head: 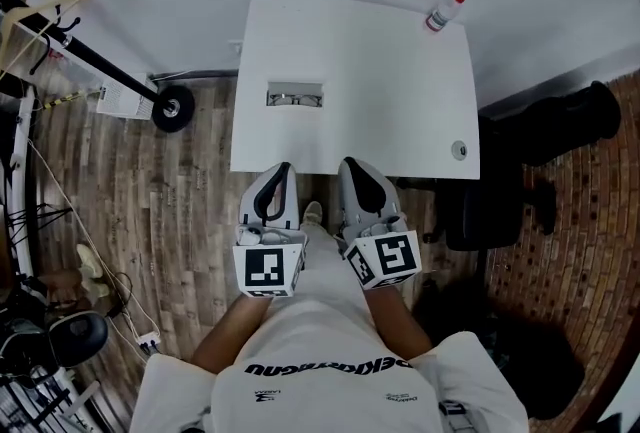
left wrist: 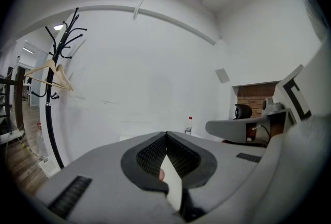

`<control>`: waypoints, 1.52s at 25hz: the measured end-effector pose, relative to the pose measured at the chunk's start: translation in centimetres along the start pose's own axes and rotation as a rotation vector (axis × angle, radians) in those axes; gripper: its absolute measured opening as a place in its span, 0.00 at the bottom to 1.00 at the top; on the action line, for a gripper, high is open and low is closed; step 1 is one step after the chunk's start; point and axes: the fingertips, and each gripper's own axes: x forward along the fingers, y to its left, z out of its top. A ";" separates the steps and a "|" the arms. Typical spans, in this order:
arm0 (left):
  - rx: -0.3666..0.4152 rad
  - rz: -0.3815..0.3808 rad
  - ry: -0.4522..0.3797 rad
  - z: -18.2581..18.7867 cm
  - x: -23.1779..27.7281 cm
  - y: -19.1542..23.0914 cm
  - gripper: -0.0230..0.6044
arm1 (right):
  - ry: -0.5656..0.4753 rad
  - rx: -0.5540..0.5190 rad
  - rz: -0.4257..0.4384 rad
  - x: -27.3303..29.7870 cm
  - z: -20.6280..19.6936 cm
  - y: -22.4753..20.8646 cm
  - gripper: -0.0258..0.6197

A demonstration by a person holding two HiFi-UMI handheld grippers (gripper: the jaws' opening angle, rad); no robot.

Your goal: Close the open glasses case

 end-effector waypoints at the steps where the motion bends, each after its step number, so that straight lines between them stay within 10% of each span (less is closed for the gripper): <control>1: 0.003 0.009 0.006 0.0 0.9 0.2 0.03 | 0.008 0.003 0.007 0.8 0.0 -0.6 0.04; 38: -0.046 0.031 0.165 -8.2 14.8 6.8 0.03 | 0.249 0.116 -0.018 18.0 -10.6 -9.4 0.09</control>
